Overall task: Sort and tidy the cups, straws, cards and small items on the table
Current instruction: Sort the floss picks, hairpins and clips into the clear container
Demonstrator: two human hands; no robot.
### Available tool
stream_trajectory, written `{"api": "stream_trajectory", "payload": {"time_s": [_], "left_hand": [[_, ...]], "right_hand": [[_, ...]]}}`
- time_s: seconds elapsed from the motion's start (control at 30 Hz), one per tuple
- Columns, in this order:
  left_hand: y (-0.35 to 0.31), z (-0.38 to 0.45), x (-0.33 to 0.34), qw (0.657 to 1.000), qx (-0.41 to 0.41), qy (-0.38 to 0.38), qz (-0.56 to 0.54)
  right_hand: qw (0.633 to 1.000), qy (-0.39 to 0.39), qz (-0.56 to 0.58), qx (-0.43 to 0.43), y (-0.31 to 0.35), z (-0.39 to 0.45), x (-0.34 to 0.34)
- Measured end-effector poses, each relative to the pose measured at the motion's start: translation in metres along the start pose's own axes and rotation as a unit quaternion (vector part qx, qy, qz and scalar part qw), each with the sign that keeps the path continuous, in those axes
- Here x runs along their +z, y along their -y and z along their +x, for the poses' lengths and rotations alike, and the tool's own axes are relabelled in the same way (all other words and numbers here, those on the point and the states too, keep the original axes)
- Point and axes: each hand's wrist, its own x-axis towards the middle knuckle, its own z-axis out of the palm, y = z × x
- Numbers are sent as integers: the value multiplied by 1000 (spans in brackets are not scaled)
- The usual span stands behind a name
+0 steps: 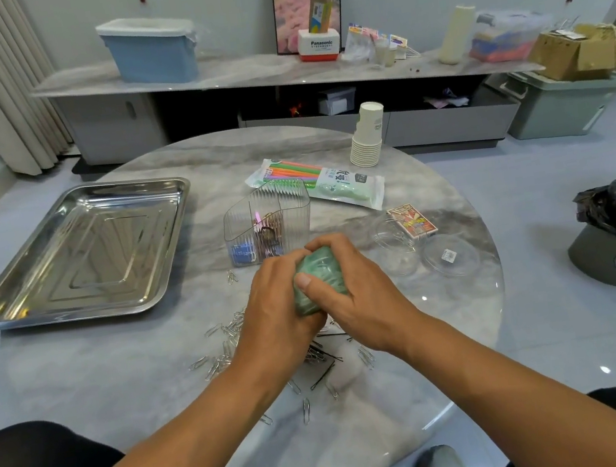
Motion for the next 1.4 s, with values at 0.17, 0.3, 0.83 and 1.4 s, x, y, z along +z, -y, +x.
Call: {"api": "stream_trajectory", "payload": {"time_s": [0.17,0.3,0.83,1.4], "left_hand": [[3,2,-1,999,12,-19,26],[8,0,-3,998,31,-25,40],[56,21,-32,969,-159,-115,148],[94,30,-53,962,-226,-148,43]], "right_hand": [[998,16,44,29,1,4,-2],[998,49,20,26,0,6,-3],[989,16,30,146,5,46,23],[934,195,-294,53,-86,47,41]]}}
